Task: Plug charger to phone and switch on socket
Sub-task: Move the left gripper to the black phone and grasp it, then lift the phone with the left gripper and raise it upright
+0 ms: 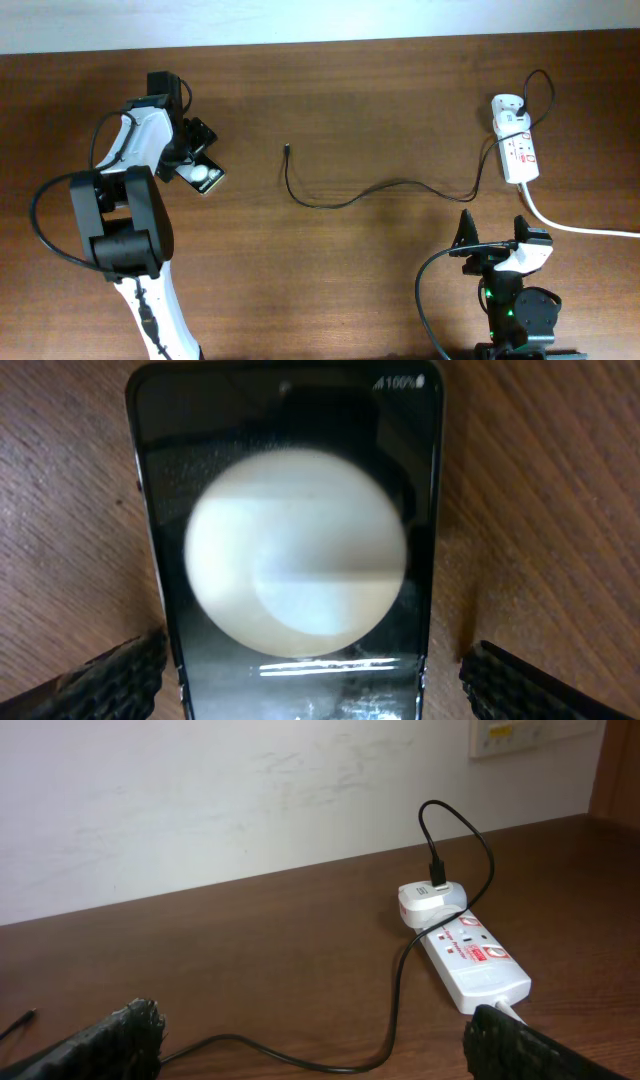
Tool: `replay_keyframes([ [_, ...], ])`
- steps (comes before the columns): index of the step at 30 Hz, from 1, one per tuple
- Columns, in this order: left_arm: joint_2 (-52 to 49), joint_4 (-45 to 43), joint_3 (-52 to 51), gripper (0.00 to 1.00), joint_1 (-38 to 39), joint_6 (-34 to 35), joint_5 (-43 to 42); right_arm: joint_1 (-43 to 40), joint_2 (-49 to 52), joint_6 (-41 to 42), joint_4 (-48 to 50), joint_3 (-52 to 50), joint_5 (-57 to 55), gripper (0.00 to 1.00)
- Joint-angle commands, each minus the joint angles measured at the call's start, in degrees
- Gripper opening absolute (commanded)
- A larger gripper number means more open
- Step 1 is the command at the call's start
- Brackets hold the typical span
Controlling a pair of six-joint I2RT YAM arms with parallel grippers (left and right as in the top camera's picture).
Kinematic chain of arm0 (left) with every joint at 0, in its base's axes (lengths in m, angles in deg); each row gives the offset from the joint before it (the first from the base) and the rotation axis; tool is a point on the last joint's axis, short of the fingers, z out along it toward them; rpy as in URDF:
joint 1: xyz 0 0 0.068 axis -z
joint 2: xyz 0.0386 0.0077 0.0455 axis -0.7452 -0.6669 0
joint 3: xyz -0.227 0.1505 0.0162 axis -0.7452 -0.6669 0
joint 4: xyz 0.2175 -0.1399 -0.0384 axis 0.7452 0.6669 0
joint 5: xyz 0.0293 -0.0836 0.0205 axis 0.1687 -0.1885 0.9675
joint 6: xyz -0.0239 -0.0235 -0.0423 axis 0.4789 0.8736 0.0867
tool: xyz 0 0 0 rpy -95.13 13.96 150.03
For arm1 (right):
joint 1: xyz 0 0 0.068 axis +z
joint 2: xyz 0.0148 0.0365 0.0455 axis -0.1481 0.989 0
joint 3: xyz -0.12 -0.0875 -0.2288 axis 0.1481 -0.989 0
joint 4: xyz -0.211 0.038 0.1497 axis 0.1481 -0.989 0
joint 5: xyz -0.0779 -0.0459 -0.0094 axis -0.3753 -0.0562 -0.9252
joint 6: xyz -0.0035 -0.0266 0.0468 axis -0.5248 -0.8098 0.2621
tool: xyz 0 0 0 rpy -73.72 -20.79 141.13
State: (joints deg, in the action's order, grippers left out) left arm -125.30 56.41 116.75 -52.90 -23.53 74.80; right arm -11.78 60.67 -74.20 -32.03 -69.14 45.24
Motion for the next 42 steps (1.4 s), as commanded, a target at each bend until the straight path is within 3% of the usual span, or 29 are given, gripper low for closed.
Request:
replay_keyframes([
  [1,-2.78,-0.57,0.17,0.99,-0.04,0.39,-1.18,0.31,-0.39,0.09,-0.37,-0.28,-0.70,0.99],
  [6,-5.09,-0.94,0.17,0.99,-0.04,0.39,-2.99,0.31,-0.39,0.09,-0.37,-0.28,-0.70,0.99],
  [12,-6.08,0.85,0.07,0.88,-0.07,0.35,-1.88,0.31,-0.37,0.09,-0.37,-0.28,-0.70,0.99],
  [22,-6.14,3.65,0.02,0.84,-0.04,-1.16,-1.86,0.31,-0.37,0.09,-0.37,-0.28,-0.70,0.99],
  [27,-6.19,4.28,0.00,0.74,-0.07,-1.16,-1.84,0.31,-0.37,0.09,-0.37,-0.28,-0.70,0.99],
  [32,-6.19,4.63,0.00,0.72,-0.04,-1.14,-1.90,0.31,-0.37,0.09,-0.37,-0.28,-0.70,0.99],
  [42,-6.16,5.75,0.83,0.42,-0.04,-1.11,-8.07,0.31,-0.37,0.09,-0.37,-0.28,-0.70,0.99],
])
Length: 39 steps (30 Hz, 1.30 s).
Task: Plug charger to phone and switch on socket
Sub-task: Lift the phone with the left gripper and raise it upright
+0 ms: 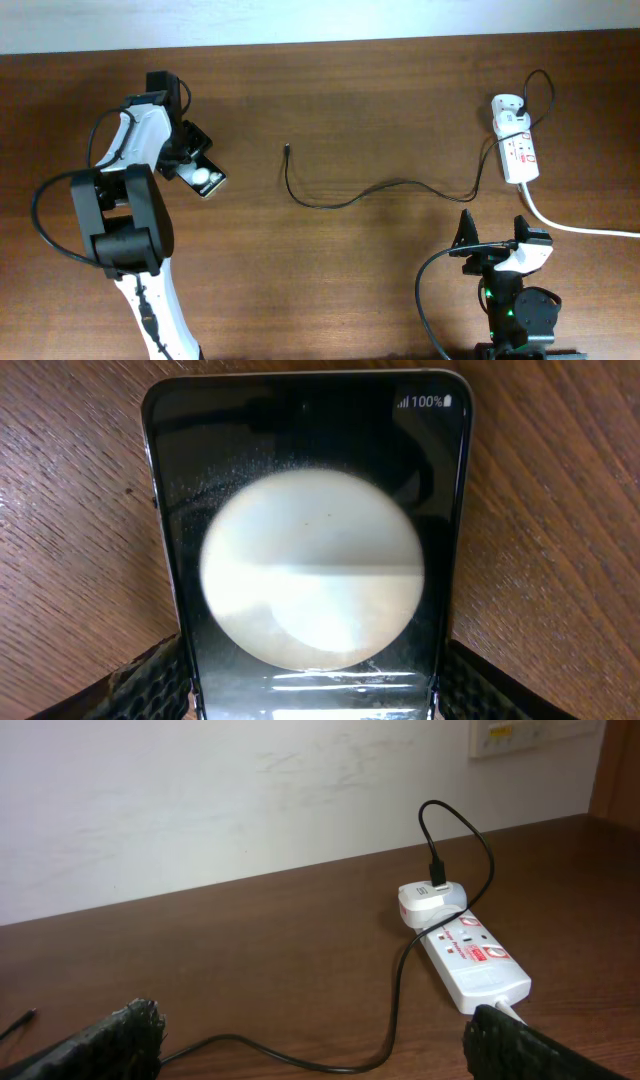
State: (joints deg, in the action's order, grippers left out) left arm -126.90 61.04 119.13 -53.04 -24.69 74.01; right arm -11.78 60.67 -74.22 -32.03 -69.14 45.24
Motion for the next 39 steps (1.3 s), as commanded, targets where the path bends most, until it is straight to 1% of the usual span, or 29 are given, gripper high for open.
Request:
replay_keyframes([
  [1,-4.57,1.16,-1.07,0.39,0.15,0.04,-8.85,0.31,-0.37,0.11,-0.37,-0.28,-0.70,0.99],
  [7,-4.57,5.25,4.87,0.28,3.13,0.00,-9.22,0.31,-0.37,0.11,-0.37,-0.28,-0.70,0.99],
  [15,-4.57,9.84,11.23,0.19,13.73,0.00,-9.35,0.31,-0.37,0.11,-0.37,-0.28,-0.70,0.99],
  [17,-4.57,11.26,13.09,0.15,15.47,0.02,-11.96,0.31,-0.37,0.11,-0.37,-0.28,-0.70,0.99],
  [19,-4.57,12.48,14.64,0.07,16.35,0.02,-15.87,0.31,-0.37,0.11,-0.37,-0.28,-0.70,0.99],
  [20,-4.57,13.00,15.13,0.05,16.50,0.02,-16.87,0.31,-0.37,0.11,-0.37,-0.28,-0.70,0.98],
  [21,-4.57,13.90,15.45,0.00,16.52,0.02,-17.73,0.31,-0.37,0.11,-0.37,-0.28,-0.70,0.99],
  [24,-4.52,19.69,17.00,0.00,16.50,-0.17,-18.16,0.31,-0.37,0.11,-0.37,-0.28,-0.70,0.99],
  [25,-4.52,20.96,17.33,0.00,16.50,-1.79,-18.10,0.31,-0.37,0.11,-0.37,-0.28,-0.70,0.99],
  [28,-4.48,26.25,17.59,0.00,16.44,-2.43,-12.07,0.31,-0.37,0.11,-0.37,-0.28,-0.70,0.99],
  [32,-4.48,29.42,17.59,0.00,16.44,-5.95,-11.54,0.31,-0.37,0.11,-0.37,-0.28,-0.70,0.99],
  [36,-4.48,32.02,17.59,0.00,16.96,-7.89,-14.75,0.31,-0.37,0.11,-0.37,-0.28,-0.70,0.99],
  [38,-4.48,32.17,17.59,0.00,17.11,-10.47,-20.28,0.31,-0.39,0.11,-0.37,-0.28,-0.70,0.99],
  [39,-4.48,32.20,17.59,0.00,17.16,-10.64,-23.47,0.31,-0.37,0.11,-0.37,-0.28,-0.70,0.99],
])
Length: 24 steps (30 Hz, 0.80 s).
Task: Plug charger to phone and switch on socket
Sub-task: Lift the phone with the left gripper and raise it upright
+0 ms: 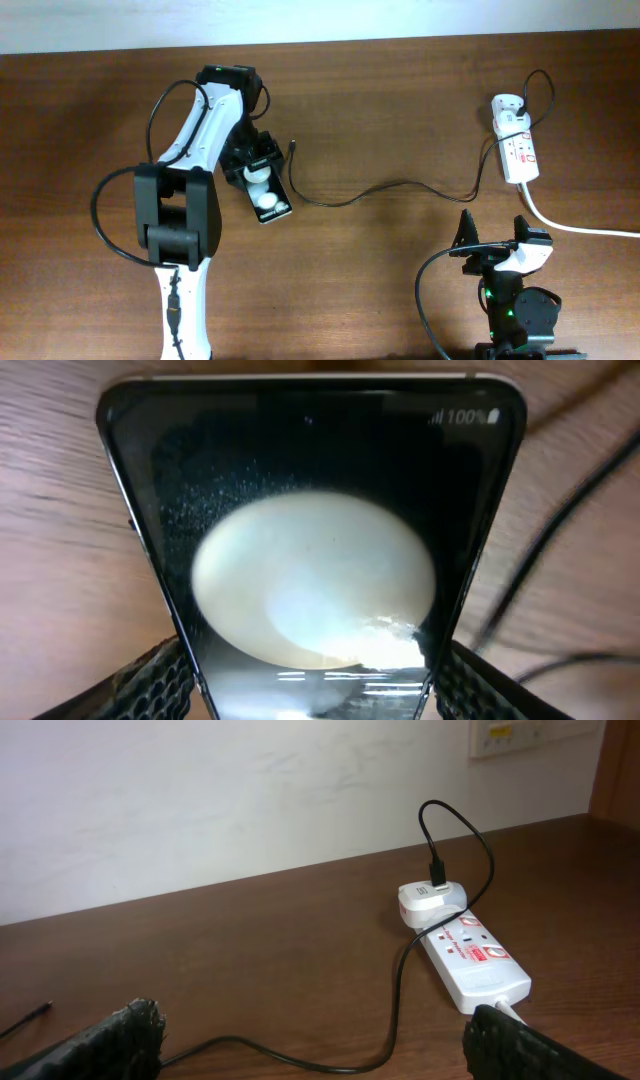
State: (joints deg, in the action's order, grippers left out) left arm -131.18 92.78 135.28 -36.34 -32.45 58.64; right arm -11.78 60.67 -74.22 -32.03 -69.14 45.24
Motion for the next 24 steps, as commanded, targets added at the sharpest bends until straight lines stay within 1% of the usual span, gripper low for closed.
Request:
replay_keyframes([
  [1,-0.20,0.44,1.44,0.00,0.52,-2.89,-11.06,0.31,-0.37,0.11,-0.37,-0.28,-0.70,0.99],
  [3,-0.20,0.02,1.44,0.00,0.55,-2.89,-16.44,0.31,-0.37,0.11,-0.37,-0.28,-0.70,0.99],
  [7,-0.20,-1.49,1.44,0.00,0.48,-2.86,-29.97,0.31,-0.37,0.11,-0.37,-0.28,-0.70,0.99],
  [9,-0.20,-1.46,1.44,0.00,0.39,-2.08,-34.71,0.31,-0.37,0.11,-0.37,-0.28,-0.70,0.99],
  [12,-0.20,1.22,1.44,0.00,-0.22,2.43,-35.45,0.31,-0.39,0.11,-0.37,-0.28,-0.70,0.99],
  [18,-0.20,11.41,1.44,0.00,-2.82,2.60,-35.45,0.31,-0.39,0.11,-0.37,-0.28,-0.70,0.99],
  [24,-0.20,11.87,1.44,0.00,-3.23,2.56,-35.45,0.31,-0.37,0.11,-0.37,-0.28,-0.70,0.99],
])
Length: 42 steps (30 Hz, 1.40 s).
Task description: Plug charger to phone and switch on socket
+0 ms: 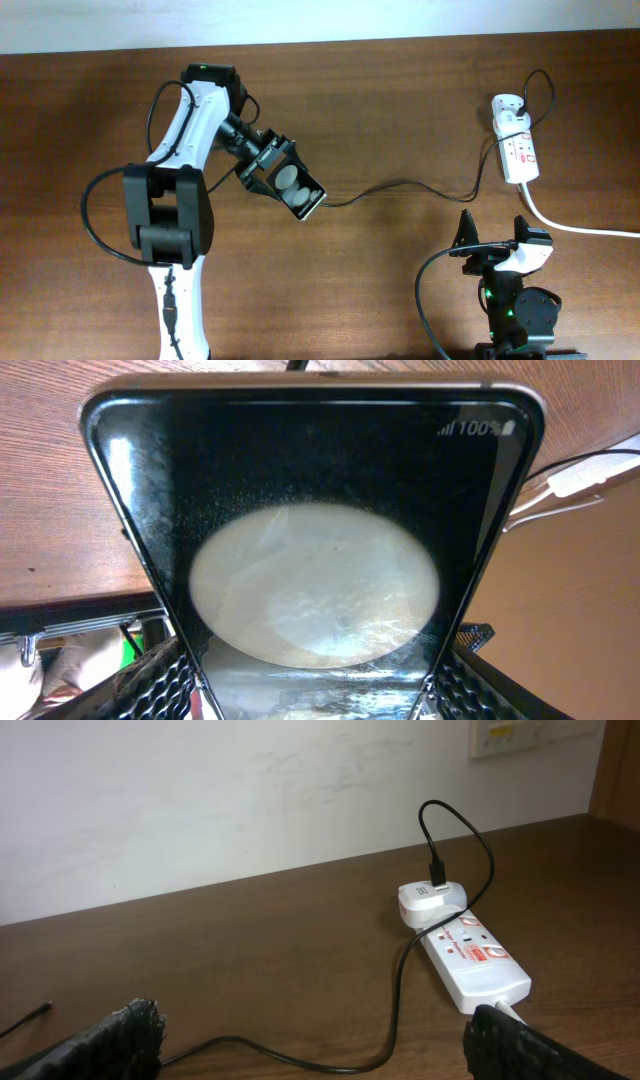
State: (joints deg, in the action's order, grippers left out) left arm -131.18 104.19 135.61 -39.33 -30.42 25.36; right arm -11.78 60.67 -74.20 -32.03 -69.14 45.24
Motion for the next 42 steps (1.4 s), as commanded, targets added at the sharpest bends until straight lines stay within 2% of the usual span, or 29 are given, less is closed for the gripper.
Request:
replay_keyframes([
  [1,-0.20,0.46,1.11,0.00,-0.24,0.52,-2.27,0.31,-0.37,0.09,-0.37,-0.28,-0.70,0.99],
  [11,-0.20,0.46,1.11,0.00,-2.73,-4.33,-4.11,0.31,-0.37,0.09,-0.37,-0.28,-0.70,0.99],
  [18,-0.20,0.46,1.11,0.00,-2.73,-4.31,-4.11,0.31,-0.37,0.87,-0.39,-0.28,0.96,0.99],
  [20,-0.20,0.44,1.11,0.00,-2.73,-4.28,-4.11,0.31,-0.39,7.28,0.59,-0.28,10.86,0.99],
  [23,-0.20,0.44,1.11,0.00,-2.73,-4.26,-4.11,0.31,-0.39,23.58,1.81,-0.28,37.81,0.99],
  [26,-0.20,0.44,1.11,0.00,-2.73,-4.24,-4.11,0.31,-0.39,30.75,2.69,-0.28,46.66,0.99],
  [28,-0.20,0.44,1.11,0.00,-2.73,-4.22,-4.11,0.31,-0.39,38.66,2.73,-0.28,48.48,0.99],
  [29,-0.20,0.44,1.11,0.00,-2.73,-4.22,-4.09,0.31,-0.37,39.50,4.13,-0.28,48.94,0.99],
  [32,-0.20,0.42,1.11,0.00,-2.73,-4.22,-4.09,0.31,-0.37,39.52,11.54,-0.26,51.28,0.99],
  [37,-0.20,0.42,1.11,0.00,-2.73,-4.22,-4.09,0.31,2.89,39.04,12.07,2.64,51.98,0.99],
  [40,-0.20,0.42,1.11,0.00,-2.73,-4.22,-4.07,0.35,11.23,36.09,11.21,6.43,51.95,0.99],
  [42,-0.20,0.39,1.11,0.00,-2.73,-4.22,-4.07,2.62,22.14,31.21,11.15,12.52,51.32,0.99],
])
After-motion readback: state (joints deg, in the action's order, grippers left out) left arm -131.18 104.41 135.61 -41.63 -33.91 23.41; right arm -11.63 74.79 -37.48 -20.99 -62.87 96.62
